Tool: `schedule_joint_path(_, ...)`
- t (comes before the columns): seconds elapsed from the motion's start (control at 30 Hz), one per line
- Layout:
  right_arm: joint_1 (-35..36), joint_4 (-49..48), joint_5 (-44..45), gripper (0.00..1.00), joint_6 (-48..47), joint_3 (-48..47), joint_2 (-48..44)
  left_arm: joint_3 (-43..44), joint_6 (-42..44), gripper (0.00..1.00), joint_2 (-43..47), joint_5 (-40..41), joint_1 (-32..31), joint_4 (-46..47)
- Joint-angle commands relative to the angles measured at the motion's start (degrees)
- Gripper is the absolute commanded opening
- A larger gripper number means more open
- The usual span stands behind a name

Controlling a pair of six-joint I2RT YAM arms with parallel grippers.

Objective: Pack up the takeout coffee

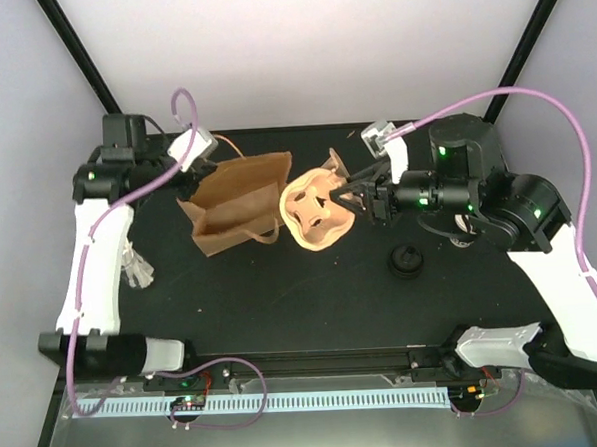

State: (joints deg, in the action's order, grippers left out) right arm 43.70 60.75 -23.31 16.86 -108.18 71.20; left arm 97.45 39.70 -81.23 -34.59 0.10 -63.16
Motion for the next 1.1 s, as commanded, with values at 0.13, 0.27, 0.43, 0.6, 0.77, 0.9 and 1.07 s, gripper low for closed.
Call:
schedule_joint_path(0.13,-0.27,-4.50,2.75,0.36,0.45,8.85,-5.97,-14.81,-7.06,0.01,19.41,13.78,-14.17,17.06)
schedule_joint_path(0.27,-0.24,-6.31,1.94,0.36,1.02,13.23,-8.84,-20.59,-10.06,0.02,24.13,16.65,-20.57,19.72)
schedule_joint_path(0.43,-0.20,-9.10,-0.32,0.37,1.89,18.39,-12.37,-26.16,-12.18,0.01,28.53,18.84,-26.40,21.76)
schedule_joint_path(0.6,-0.17,-13.36,-3.59,0.37,3.45,21.96,-16.02,-28.27,-14.33,0.02,31.04,21.56,-30.94,23.30)
schedule_joint_path(0.77,0.05,-20.33,-10.03,0.37,7.92,25.75,-17.37,-28.34,-15.69,0.02,30.98,24.33,-34.19,23.57)
schedule_joint_path(0.9,1.17,-30.18,-13.05,0.37,13.93,31.21,-19.17,-28.25,-16.85,0.02,30.33,26.01,-35.77,23.71)
schedule_joint_path(1.07,3.33,-33.42,-12.48,0.37,15.94,32.28,-18.11,-26.81,-18.52,0.02,29.03,27.54,-36.84,23.03)
